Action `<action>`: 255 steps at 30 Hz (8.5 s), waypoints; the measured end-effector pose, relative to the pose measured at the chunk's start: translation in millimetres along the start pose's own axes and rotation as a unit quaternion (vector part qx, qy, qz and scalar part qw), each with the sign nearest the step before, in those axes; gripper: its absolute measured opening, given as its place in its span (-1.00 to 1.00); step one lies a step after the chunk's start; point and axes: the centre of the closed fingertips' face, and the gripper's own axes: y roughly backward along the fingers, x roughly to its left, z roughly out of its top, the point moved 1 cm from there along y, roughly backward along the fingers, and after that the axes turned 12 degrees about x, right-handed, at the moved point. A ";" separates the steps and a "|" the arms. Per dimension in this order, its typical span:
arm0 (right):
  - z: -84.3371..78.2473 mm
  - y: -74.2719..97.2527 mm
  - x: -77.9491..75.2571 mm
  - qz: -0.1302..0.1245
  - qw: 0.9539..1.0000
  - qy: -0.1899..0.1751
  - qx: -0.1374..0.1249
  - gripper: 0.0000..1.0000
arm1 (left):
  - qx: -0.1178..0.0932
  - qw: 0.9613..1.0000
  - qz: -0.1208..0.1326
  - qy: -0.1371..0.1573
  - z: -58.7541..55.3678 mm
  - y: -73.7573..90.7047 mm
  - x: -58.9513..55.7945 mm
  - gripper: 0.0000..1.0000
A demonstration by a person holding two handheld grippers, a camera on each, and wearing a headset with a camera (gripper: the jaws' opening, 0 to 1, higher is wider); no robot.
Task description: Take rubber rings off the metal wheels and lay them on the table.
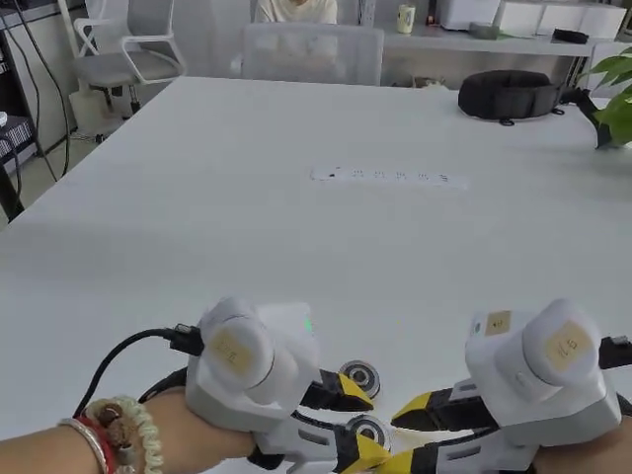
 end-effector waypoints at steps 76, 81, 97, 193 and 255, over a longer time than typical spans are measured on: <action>-0.5 -8.5 -2.8 -0.022 0.999 0.040 0.008 -0.58 | -0.002 1.000 0.006 -0.008 -2.6 1.6 1.5 -0.84; 0.1 -8.5 -2.1 -0.022 0.999 0.044 0.008 -0.60 | -0.003 1.000 0.005 -0.008 -3.1 2.7 2.0 -0.84; -1.8 -6.0 -3.3 -0.013 0.999 0.045 0.014 -0.71 | -0.007 1.000 0.007 -0.008 -2.9 4.2 2.9 -0.84; -4.1 -4.3 -8.5 -0.009 1.000 0.015 0.011 -0.99 | -0.018 1.000 0.003 -0.007 -3.7 3.7 2.8 -0.84; 2.2 10.1 -15.1 0.081 0.961 -0.261 -0.042 -1.00 | -0.013 1.000 0.002 -0.014 -4.1 4.0 2.3 -0.85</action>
